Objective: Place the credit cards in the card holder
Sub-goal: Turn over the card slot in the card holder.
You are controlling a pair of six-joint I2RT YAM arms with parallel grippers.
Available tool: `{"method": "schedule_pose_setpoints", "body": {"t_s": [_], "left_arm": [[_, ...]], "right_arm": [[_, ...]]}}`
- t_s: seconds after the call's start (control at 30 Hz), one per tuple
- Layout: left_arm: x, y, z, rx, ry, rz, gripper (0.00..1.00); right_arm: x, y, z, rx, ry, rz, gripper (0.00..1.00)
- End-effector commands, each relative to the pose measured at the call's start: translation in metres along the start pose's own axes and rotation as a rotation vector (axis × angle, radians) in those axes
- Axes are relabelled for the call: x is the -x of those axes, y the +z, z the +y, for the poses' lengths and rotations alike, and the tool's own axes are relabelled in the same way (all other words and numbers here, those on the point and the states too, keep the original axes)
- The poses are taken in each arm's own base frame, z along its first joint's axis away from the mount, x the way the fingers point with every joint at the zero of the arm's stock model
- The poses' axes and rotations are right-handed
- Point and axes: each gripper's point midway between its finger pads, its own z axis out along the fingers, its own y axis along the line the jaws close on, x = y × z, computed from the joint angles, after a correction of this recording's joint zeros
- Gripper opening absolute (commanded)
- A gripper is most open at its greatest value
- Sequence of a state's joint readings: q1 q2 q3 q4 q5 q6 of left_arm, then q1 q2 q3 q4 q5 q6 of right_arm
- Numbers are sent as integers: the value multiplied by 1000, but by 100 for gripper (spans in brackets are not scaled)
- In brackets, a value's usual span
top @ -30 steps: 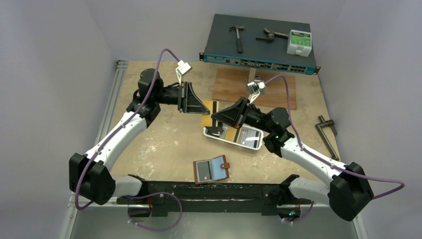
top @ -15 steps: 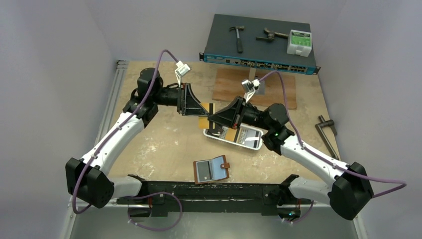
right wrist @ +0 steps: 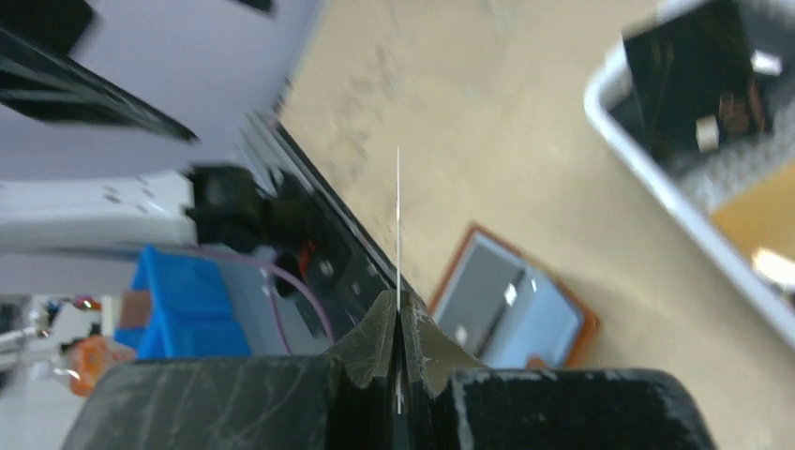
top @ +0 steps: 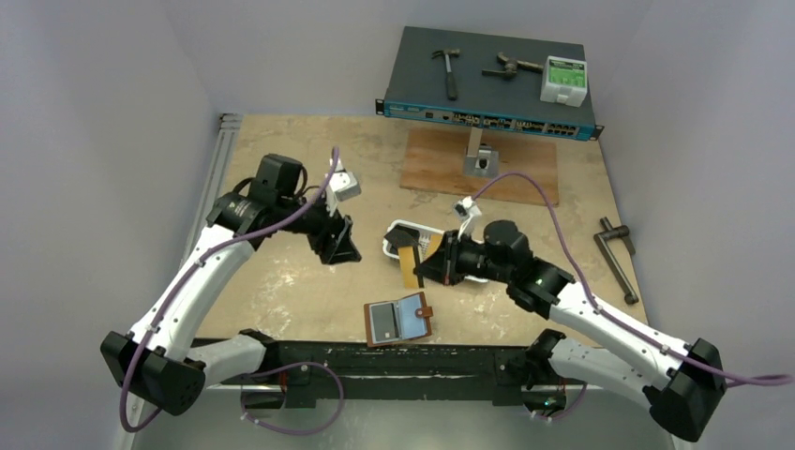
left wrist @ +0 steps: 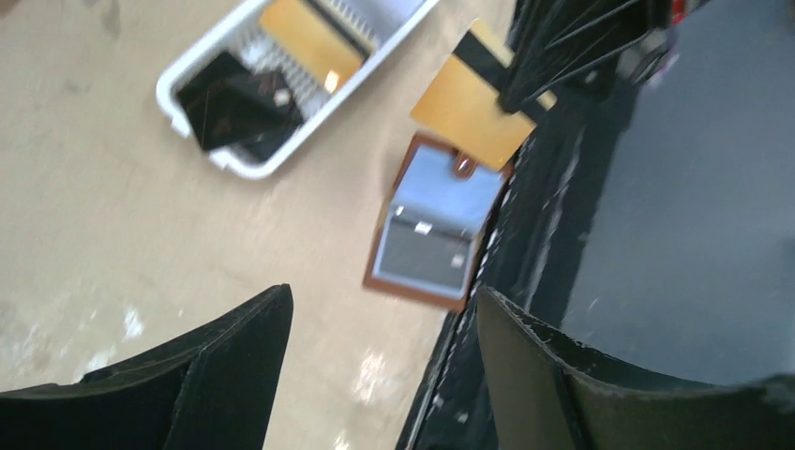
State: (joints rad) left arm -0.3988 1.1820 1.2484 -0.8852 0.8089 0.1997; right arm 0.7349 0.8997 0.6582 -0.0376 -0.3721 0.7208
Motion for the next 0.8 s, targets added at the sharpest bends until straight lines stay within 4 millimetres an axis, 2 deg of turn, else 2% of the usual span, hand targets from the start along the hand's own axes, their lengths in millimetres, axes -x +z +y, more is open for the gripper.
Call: {"method": "schedule_pose_setpoints", "body": {"t_s": [0.0, 0.1, 0.17, 0.37, 0.6, 0.77], "left_arm": [[-69, -14, 29, 164, 221, 242, 70], [-91, -16, 44, 225, 229, 342, 66], [-99, -16, 49, 236, 218, 380, 64], [-115, -16, 62, 281, 187, 450, 66], [-123, -21, 61, 300, 147, 479, 65], [-120, -15, 55, 283, 102, 437, 65]], "right_arm": [[-66, -4, -46, -239, -11, 140, 0], [-91, -2, -50, -293, -13, 182, 0], [-100, -2, -50, -317, -29, 196, 0], [-112, -9, -53, -396, -92, 203, 0], [-102, -28, -67, -522, -130, 171, 0], [-99, -37, -65, -521, -99, 148, 0]]}}
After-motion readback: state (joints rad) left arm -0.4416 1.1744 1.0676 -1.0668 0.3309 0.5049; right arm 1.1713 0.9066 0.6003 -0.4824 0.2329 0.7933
